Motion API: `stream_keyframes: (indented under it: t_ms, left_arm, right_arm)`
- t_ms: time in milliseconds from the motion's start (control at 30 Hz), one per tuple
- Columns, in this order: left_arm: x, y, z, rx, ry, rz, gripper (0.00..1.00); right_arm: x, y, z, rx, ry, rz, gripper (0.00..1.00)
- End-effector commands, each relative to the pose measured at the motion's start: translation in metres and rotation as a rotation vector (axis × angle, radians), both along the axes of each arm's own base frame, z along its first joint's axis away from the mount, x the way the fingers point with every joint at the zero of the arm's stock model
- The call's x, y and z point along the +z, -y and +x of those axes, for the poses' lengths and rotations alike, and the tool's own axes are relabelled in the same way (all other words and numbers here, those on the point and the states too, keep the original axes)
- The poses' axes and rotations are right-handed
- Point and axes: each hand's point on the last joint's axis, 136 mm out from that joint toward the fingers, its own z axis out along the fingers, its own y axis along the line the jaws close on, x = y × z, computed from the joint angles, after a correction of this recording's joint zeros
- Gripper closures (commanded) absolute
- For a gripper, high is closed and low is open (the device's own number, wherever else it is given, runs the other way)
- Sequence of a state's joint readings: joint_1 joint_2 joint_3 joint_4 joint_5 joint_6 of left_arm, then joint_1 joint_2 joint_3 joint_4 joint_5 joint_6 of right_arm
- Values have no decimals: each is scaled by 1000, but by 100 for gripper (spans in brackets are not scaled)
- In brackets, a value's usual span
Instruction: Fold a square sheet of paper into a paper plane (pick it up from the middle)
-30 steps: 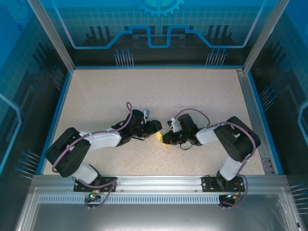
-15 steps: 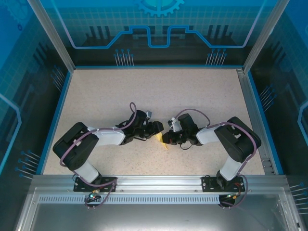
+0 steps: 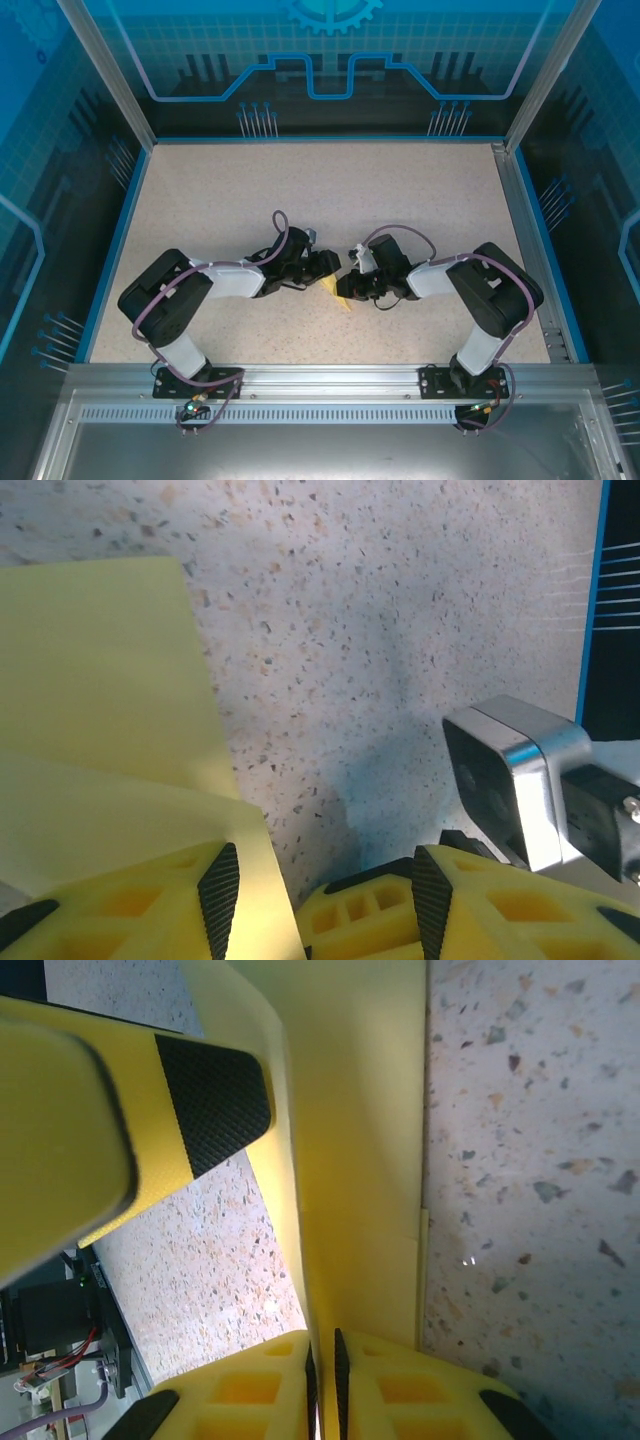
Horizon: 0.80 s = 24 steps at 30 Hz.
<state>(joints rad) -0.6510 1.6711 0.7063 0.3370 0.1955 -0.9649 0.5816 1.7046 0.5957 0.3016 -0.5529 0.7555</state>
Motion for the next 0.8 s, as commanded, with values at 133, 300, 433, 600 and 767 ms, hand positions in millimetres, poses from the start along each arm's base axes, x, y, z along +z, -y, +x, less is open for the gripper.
stream_keyframes:
  t_ms: [133,300,433,600,767]
  left_arm:
    - [-9,-5,11,24,18,59,48]
    - [-13,-4,15,21,18,61,48]
    - [-11,-1,16,4,27,44,47]
    - [12,7,14,-35,75,-17,43]
    - [43,3,9,-41,141,-50,35]
  right_arm:
    - [5,6,2,2,1,-31,86]
    - [3,7,3,-11,-11,-32,92]
    - [-2,10,3,-34,-28,-52,94]
    - [-13,17,2,-82,-59,-57,95]
    - [-15,20,4,-129,-77,-17,95]
